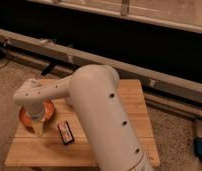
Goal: Drag the ceramic bowl in a circle
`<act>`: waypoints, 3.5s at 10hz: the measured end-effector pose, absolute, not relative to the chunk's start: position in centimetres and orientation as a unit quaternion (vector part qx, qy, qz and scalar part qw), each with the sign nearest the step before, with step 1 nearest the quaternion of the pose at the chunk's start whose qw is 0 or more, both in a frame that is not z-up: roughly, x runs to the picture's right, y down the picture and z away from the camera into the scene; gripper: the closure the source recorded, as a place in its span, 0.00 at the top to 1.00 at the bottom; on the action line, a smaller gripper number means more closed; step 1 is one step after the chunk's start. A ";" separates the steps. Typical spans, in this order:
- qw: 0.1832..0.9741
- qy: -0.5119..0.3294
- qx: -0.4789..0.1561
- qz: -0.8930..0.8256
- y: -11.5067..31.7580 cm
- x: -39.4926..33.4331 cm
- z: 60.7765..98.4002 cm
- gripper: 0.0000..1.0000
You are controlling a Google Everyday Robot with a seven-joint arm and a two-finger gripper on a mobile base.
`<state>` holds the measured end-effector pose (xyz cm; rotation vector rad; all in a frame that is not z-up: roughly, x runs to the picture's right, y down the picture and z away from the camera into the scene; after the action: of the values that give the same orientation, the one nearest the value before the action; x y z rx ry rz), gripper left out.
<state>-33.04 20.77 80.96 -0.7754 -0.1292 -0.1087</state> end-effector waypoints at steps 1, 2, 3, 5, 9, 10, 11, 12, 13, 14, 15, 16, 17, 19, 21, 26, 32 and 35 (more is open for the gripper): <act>0.922 -0.061 -0.379 -0.054 21.2 -33.3 81.4 0.70; 0.921 -0.058 -0.381 -0.054 21.6 -33.4 81.8 0.59; 0.921 -0.056 -0.382 -0.052 21.7 -33.2 82.0 0.47; 0.921 -0.058 -0.382 -0.046 21.5 -32.7 81.8 0.29; 0.910 -0.087 -0.402 -0.054 21.5 -30.3 77.8 0.00; 0.904 -0.095 -0.413 -0.061 22.1 -29.4 76.3 0.00; 0.898 -0.099 -0.424 -0.067 22.9 -28.3 75.1 0.00; 0.892 -0.096 -0.435 -0.070 23.7 -27.1 74.3 0.00; 0.889 -0.088 -0.445 -0.066 24.2 -25.6 73.9 0.00; 0.887 -0.078 -0.451 -0.056 24.2 -24.4 74.1 0.00; 0.887 -0.069 -0.454 -0.044 23.7 -23.3 74.8 0.00; 0.888 -0.059 -0.455 -0.032 22.9 -22.5 75.9 0.00; 0.889 -0.052 -0.454 -0.024 22.1 -22.1 77.0 0.00; 0.892 -0.043 -0.449 -0.012 20.4 -22.9 79.1 0.00; 0.895 -0.043 -0.444 -0.015 19.6 -25.3 80.1 0.00; 0.891 -0.084 -0.441 -0.066 22.3 -30.8 76.3 0.00; 0.875 -0.120 -0.454 -0.116 26.4 -29.2 68.5 0.00; 0.876 -0.097 -0.465 -0.083 26.2 -25.8 69.7 0.00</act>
<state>-25.84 26.18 69.65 -0.9712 -0.2018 -0.1738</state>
